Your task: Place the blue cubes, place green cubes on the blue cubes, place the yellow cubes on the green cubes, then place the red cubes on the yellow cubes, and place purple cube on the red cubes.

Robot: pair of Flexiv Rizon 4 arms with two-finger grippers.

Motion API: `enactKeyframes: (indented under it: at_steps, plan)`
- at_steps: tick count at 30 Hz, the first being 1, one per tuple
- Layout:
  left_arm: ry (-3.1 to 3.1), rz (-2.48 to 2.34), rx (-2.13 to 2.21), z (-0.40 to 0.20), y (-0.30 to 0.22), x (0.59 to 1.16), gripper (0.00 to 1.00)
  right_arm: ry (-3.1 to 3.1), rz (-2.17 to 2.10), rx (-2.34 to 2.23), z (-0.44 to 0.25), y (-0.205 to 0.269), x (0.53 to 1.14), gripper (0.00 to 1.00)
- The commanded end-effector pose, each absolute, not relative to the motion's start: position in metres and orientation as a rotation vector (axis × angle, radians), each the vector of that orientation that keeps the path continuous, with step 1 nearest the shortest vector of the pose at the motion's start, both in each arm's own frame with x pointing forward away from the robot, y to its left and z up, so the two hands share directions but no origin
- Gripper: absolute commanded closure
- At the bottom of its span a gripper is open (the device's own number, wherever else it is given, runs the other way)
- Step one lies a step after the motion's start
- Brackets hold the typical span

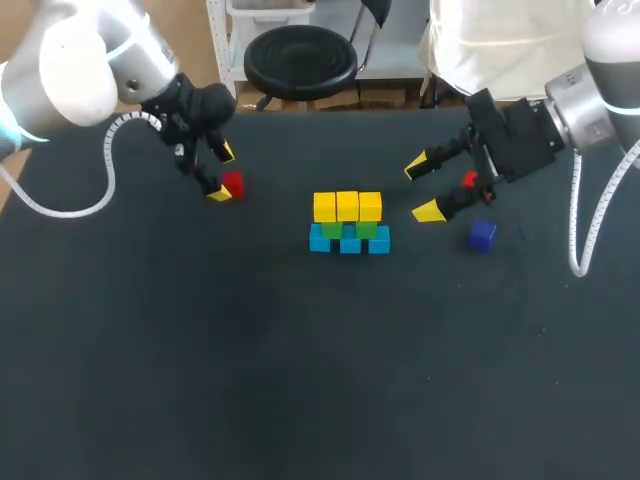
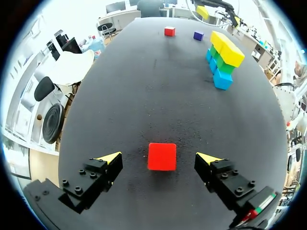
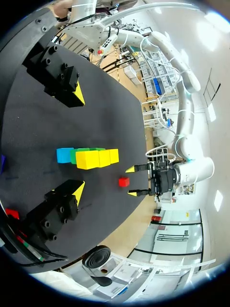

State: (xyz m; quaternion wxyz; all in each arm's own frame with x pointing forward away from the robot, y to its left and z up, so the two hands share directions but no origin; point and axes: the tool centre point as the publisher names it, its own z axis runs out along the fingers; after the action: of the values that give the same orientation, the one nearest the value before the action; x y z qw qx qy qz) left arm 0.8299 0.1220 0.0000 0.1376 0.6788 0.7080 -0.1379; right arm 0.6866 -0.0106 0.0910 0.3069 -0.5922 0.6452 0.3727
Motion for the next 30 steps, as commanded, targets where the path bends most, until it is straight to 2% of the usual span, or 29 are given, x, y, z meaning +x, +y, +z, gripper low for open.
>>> enactKeyframes:
  at_steps: [1,8,10,11,13,15,17,18,21,26,27,28,29,30]
  plan:
    - [2.064,-0.389,1.973,-0.0004,0.1207,0.8333,0.00,1.708,0.984,-1.566,0.0914,-0.0107,0.6860,0.00]
    - [2.085,-0.389,1.976,-0.0054,0.1237,0.8322,0.00,1.708,0.984,-1.566,0.0914,-0.0107,0.6860,0.00]
    - [2.085,-0.394,1.980,-0.0064,0.1230,0.8307,0.14,1.708,0.984,-1.566,0.0914,-0.0107,0.6860,0.00]
    - [2.086,-0.394,1.985,-0.0068,0.1225,0.8299,0.18,1.708,0.984,-1.566,0.0914,-0.0107,0.6860,0.00]
    - [2.087,-0.397,1.985,-0.0071,0.1224,0.8291,0.11,1.708,0.984,-1.566,0.0914,-0.0107,0.6860,0.00]
    - [2.087,-0.396,1.985,-0.0069,0.1226,0.8284,0.18,1.708,0.984,-1.566,0.0914,-0.0107,0.6860,0.00]
    - [2.093,-0.392,1.976,-0.0061,0.1235,0.8279,0.09,1.708,0.984,-1.566,0.0914,-0.0107,0.6860,0.00]
    - [2.095,-0.390,1.971,-0.0057,0.1240,0.8279,0.08,1.708,0.984,-1.566,0.0914,-0.0107,0.6860,0.00]
    - [2.100,-0.382,1.964,-0.0052,0.1248,0.8281,0.15,1.708,0.984,-1.566,0.0914,-0.0107,0.6860,0.00]
    - [2.100,-0.373,1.967,-0.0048,0.1249,0.8279,0.21,1.708,0.984,-1.566,0.0914,-0.0107,0.6860,0.00]
    - [2.102,-0.372,1.967,-0.0050,0.1250,0.8279,0.24,1.708,0.984,-1.566,0.0914,-0.0107,0.6860,0.00]
    - [2.104,-0.372,1.966,-0.0054,0.1253,0.8279,0.34,1.708,0.984,-1.566,0.0914,-0.0107,0.6860,0.00]
    - [2.105,-0.372,1.965,-0.0054,0.1253,0.8279,0.39,1.708,0.984,-1.566,0.0914,-0.0107,0.6860,0.00]
    - [2.105,-0.371,1.964,-0.0055,0.1254,0.8279,0.40,1.708,0.984,-1.566,0.0914,-0.0107,0.6860,0.00]
